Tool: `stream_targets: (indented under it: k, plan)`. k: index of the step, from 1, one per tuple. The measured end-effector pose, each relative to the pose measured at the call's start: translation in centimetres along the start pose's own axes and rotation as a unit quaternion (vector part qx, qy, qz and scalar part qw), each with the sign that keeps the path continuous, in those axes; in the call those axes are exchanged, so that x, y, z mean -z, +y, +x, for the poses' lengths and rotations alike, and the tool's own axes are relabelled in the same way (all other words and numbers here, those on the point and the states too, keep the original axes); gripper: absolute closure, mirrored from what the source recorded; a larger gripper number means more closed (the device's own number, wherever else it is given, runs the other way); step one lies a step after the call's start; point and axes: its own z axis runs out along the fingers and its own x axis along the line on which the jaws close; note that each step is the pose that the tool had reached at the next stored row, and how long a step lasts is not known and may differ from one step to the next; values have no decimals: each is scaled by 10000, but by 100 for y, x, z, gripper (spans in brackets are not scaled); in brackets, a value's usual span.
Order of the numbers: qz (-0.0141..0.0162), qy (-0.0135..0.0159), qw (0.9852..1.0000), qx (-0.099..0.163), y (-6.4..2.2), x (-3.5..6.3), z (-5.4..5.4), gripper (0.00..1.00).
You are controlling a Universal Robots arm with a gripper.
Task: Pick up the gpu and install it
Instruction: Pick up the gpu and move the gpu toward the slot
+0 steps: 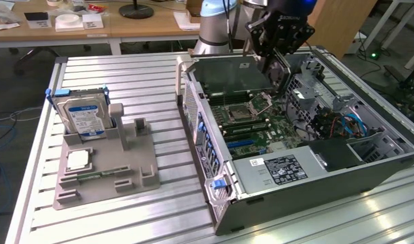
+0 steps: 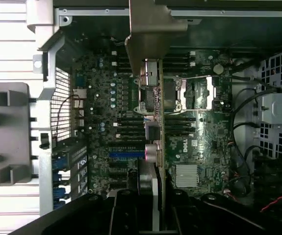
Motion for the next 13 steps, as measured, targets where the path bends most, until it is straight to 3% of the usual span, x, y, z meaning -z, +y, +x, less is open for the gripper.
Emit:
stream_targets:
  k: [8, 13]
  plan:
    - [0, 0, 10000, 1, 8, -7, -340, 72]
    - [1, 0, 10000, 0, 11, -8, -444, 72]
